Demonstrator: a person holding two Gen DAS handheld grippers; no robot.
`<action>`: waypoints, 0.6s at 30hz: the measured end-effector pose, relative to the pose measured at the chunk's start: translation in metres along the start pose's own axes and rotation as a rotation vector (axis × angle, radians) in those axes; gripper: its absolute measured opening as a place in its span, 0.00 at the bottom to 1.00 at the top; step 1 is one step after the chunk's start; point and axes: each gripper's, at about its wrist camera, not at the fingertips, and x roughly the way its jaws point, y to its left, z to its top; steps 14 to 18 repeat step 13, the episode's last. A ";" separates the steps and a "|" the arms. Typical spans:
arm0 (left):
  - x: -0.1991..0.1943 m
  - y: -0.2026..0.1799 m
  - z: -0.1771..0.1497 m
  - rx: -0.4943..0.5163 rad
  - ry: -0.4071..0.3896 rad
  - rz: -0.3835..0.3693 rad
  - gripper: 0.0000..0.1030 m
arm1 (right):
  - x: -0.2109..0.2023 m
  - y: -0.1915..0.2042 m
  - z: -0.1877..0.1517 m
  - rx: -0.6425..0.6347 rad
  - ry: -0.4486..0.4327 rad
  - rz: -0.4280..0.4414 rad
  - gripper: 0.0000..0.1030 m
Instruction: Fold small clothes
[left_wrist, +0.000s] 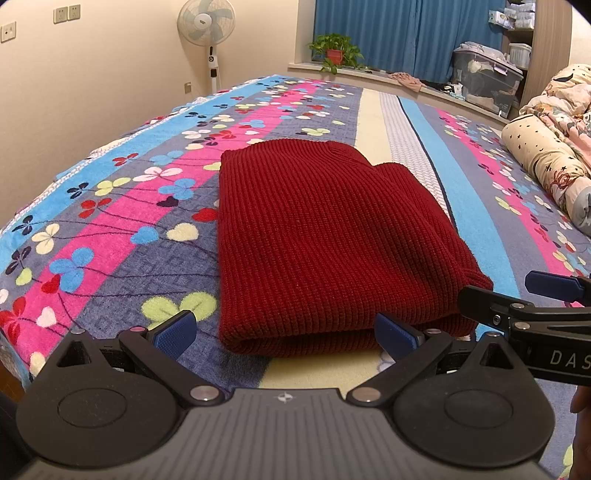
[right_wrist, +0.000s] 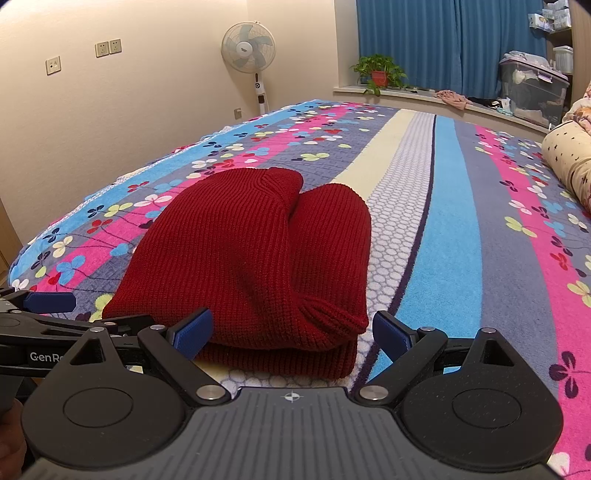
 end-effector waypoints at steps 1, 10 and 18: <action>0.000 0.000 0.000 0.000 0.000 0.000 1.00 | 0.000 0.000 0.000 0.000 0.000 0.000 0.91; 0.000 -0.001 -0.001 -0.001 0.000 -0.001 1.00 | 0.000 0.000 0.000 0.000 0.001 0.001 0.91; 0.000 -0.001 -0.001 0.000 0.000 0.000 1.00 | 0.000 0.000 0.000 0.001 0.002 0.000 0.91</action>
